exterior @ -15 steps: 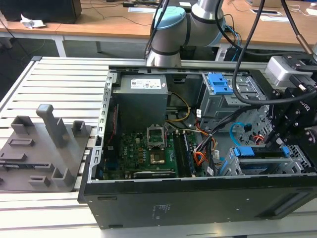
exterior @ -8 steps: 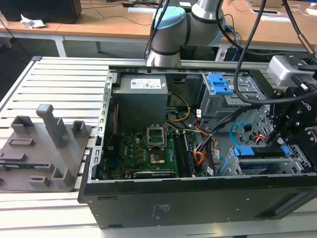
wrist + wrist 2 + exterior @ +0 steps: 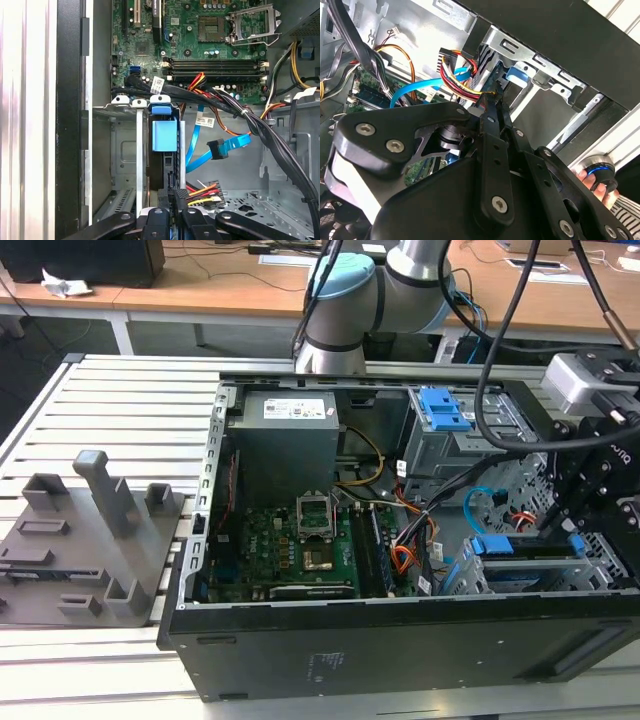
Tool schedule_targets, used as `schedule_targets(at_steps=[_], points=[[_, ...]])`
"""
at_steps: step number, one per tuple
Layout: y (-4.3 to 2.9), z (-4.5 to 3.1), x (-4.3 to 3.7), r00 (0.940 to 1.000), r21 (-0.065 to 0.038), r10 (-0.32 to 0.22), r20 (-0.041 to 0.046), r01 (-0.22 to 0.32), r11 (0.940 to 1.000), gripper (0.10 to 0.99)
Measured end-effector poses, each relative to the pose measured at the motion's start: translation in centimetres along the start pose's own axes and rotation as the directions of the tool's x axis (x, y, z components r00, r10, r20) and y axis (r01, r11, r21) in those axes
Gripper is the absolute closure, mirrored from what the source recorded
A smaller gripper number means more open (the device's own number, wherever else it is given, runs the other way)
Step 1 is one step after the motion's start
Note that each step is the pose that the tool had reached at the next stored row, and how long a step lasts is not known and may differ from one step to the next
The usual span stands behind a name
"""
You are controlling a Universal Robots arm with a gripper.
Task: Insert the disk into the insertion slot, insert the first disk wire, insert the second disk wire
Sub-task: 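Insert the first disk wire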
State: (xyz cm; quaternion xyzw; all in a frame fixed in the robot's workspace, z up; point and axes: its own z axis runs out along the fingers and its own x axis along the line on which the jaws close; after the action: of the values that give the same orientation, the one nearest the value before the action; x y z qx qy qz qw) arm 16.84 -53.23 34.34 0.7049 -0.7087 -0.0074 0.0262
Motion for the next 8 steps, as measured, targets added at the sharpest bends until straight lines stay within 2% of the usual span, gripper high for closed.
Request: schedule_targets(at_steps=[4,8], points=[[-0.01,-0.18,0.00,1.0000,0.001,0.004,-0.0002,-0.004,1.0000,0.922],[0.04,-0.30,0.05,0.9989,0.000,0.047,0.0013,-0.047,0.9989,0.922]])
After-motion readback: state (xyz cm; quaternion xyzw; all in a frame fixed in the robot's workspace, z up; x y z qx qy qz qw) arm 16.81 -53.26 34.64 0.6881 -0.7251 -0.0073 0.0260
